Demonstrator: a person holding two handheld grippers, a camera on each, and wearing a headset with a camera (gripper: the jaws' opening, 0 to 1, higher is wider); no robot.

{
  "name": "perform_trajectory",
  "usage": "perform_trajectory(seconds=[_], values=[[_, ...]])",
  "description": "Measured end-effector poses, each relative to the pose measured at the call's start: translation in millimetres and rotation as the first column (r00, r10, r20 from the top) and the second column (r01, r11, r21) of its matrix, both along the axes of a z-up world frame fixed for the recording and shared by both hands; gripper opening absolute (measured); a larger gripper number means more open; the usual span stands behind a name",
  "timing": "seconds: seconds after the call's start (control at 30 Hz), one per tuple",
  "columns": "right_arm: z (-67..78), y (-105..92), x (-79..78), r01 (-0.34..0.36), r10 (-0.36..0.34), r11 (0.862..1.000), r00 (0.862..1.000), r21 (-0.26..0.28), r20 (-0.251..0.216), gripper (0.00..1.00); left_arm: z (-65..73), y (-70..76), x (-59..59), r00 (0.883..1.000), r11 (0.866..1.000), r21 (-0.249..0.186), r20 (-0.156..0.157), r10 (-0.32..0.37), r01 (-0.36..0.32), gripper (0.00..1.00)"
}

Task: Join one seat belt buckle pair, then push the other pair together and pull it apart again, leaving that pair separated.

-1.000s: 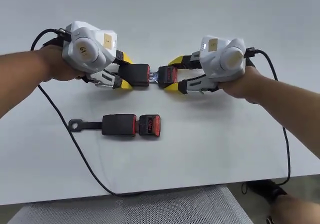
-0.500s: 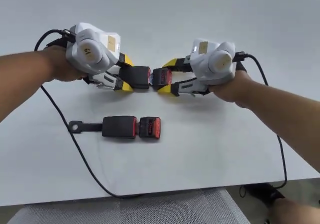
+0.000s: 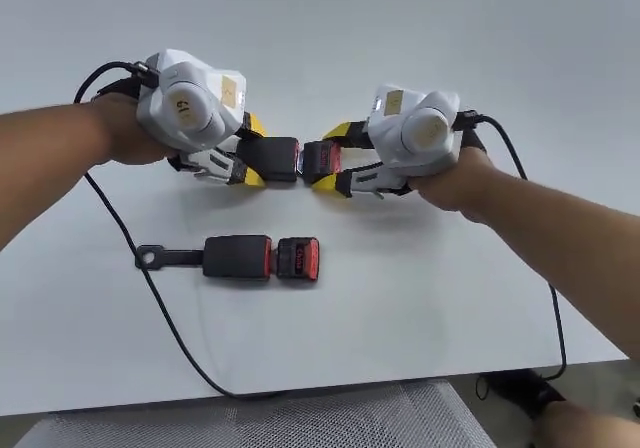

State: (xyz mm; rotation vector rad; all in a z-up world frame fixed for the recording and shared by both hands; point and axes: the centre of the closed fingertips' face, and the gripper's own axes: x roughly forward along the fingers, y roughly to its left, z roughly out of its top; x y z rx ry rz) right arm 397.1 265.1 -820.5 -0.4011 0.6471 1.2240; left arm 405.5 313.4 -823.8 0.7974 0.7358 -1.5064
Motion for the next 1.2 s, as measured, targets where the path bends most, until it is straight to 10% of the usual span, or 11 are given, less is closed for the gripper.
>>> perform_trajectory(seconds=[1.2], values=[[-2.5, -3.1, 1.5, 0.010, -0.010, 1.000, 1.000, -0.028, 0.024, 0.36, -0.6, -2.2, -1.7, 1.000, 1.000, -0.024, -0.004, 0.011, -0.011, 0.34]])
